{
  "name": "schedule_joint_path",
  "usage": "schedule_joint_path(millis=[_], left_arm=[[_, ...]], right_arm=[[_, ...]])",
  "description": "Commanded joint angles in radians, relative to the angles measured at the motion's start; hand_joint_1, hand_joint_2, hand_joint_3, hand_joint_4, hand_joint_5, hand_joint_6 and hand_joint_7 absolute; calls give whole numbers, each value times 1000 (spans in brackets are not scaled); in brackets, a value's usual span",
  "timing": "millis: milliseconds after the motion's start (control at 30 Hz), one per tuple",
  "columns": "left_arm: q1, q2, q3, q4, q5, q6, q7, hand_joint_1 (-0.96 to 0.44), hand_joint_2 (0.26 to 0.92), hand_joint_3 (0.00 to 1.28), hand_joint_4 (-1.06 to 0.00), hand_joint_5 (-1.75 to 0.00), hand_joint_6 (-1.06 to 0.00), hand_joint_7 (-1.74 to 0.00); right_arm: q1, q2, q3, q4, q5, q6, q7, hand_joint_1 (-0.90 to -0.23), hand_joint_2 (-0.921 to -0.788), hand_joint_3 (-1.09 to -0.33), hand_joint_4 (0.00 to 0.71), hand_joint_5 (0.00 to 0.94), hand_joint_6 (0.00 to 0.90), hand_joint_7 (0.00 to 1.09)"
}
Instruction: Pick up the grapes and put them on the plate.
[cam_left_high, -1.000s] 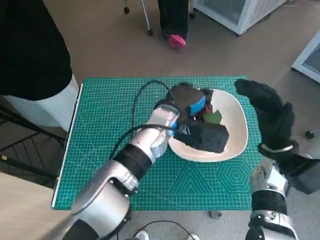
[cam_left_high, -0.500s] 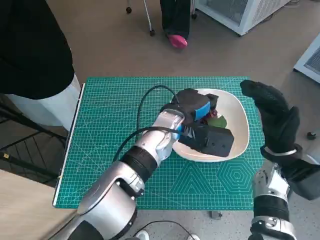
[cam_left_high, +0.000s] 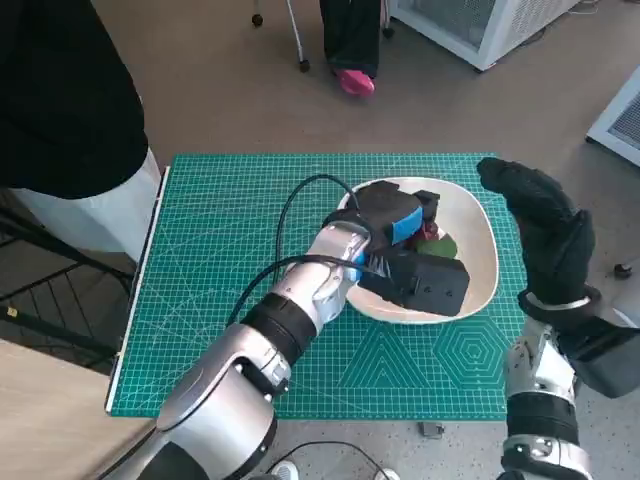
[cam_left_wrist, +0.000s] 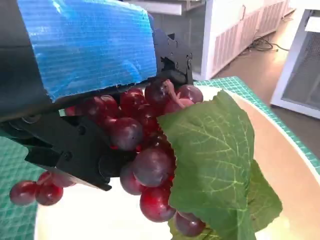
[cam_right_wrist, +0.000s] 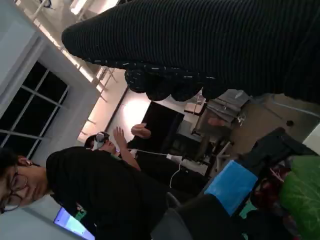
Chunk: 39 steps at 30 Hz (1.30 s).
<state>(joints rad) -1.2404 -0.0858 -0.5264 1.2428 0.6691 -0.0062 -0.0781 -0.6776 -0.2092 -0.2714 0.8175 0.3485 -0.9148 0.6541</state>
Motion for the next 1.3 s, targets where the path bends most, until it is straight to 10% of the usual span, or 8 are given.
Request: schedule_joint_path(millis=[33, 233, 433, 1300], left_arm=[[-17, -4, 21, -1, -32, -9, -21, 211, 900, 245, -497, -1386, -289, -854], [-12, 3, -4, 1, -10, -24, -1, -365, 914, 87, -350, -713, -261, -458], [-7, 15, -24, 2, 7, -43, 28, -686, 920, 211, -254, -149, -251, -278], [55, 129, 42, -62, -63, -122, 45, -707, 921, 505, -144, 0, -206, -87]], right_arm=[[19, 2, 6, 10, -2, 14, -3, -434, -921, -571, 270, 0, 257, 2], [13, 4, 9, 23, -8, 4, -3, -436, -921, -573, 271, 1, 258, 2], [8, 2, 11, 41, -7, -5, 2, -452, -921, -568, 273, 2, 259, 3], [-33, 5, 14, 110, -5, -26, 22, -457, -921, -556, 276, 2, 260, 3]])
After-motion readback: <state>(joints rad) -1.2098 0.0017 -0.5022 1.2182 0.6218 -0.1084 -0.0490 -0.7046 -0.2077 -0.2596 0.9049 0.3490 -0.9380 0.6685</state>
